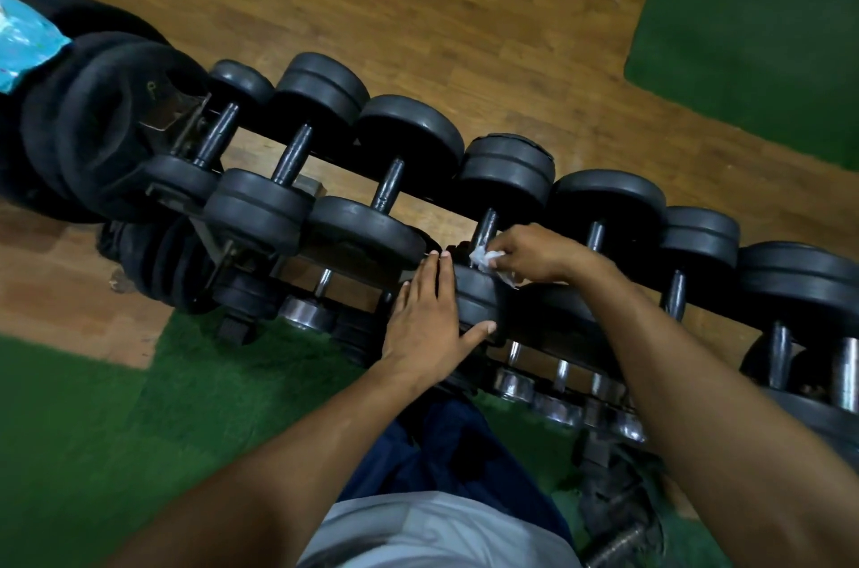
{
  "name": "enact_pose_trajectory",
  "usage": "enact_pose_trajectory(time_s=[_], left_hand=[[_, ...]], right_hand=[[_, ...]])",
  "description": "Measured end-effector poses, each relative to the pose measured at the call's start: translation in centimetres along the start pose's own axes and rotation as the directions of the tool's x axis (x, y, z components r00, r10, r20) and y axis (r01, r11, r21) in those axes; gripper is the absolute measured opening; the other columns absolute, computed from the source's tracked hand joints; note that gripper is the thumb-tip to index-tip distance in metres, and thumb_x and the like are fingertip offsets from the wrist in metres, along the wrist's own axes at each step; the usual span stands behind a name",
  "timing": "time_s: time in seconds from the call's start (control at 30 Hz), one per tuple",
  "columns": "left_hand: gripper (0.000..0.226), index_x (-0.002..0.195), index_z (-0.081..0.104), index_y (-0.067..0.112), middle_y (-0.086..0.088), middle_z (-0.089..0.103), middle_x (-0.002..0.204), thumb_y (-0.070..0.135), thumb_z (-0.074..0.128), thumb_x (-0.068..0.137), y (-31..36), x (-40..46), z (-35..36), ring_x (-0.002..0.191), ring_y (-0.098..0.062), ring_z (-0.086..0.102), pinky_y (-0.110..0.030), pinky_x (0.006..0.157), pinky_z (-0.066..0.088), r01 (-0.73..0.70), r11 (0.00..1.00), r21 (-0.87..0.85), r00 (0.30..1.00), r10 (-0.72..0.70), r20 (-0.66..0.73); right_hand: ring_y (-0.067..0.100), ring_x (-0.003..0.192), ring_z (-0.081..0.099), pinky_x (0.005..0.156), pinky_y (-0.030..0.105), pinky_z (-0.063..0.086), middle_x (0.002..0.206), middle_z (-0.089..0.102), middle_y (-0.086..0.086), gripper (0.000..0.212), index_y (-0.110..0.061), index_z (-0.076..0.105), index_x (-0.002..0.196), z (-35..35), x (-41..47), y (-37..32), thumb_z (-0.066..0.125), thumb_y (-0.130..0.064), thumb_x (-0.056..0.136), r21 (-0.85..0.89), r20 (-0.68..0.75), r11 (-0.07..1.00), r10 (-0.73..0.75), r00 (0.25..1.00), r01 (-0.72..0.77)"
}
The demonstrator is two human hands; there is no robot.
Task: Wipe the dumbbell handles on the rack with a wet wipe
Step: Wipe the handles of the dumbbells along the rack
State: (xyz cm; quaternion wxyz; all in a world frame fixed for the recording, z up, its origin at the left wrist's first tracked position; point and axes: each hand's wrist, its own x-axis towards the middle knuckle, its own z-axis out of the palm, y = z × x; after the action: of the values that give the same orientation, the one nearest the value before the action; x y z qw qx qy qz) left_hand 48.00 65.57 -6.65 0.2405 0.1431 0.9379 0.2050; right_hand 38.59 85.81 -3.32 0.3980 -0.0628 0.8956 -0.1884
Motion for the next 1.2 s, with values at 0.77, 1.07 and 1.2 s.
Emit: enact_pose_trajectory(time_s=[0.77,1.07,1.2], left_hand=[[0.091,0.161,0.021,0.009,-0.01,0.031,0.166,0.076,0.02,0.099,12.2,3.2,3.1,0.157,-0.021,0.019,-0.046,0.128,-0.008,-0.127,0.988,0.093,0.987,0.116,0.114],[0.104,0.161,0.017,0.01,-0.006,0.03,0.167,0.085,0.001,0.091,12.1,4.1,4.2,0.157,-0.015,0.017,-0.042,0.128,-0.005,-0.111,0.975,0.191,0.986,0.084,0.14],[0.104,0.162,0.015,0.01,-0.006,0.028,0.168,0.085,-0.001,0.091,12.2,3.8,4.1,0.157,-0.014,0.016,-0.042,0.128,-0.004,-0.108,0.971,0.214,0.985,0.076,0.153]], right_hand=[[0.008,0.089,0.066,0.076,0.027,0.05,0.095,0.072,-0.009,0.013,-0.032,0.079,0.092,1.3,-6.7,14.1,0.07,-0.03,0.082,0.354,-0.399,0.935,0.158,0.903,-0.007],[0.016,0.105,0.064,0.081,0.031,0.048,0.115,0.071,-0.008,0.023,-0.032,0.072,0.114,1.2,-6.6,15.2,0.059,-0.037,0.096,-0.04,-0.058,0.982,-0.187,0.981,0.185],[0.027,0.101,0.063,0.069,0.036,0.046,0.114,0.061,-0.001,0.027,-0.037,0.065,0.117,0.8,-6.0,14.9,0.05,-0.044,0.096,-0.296,-0.125,0.937,-0.233,0.964,0.188]])
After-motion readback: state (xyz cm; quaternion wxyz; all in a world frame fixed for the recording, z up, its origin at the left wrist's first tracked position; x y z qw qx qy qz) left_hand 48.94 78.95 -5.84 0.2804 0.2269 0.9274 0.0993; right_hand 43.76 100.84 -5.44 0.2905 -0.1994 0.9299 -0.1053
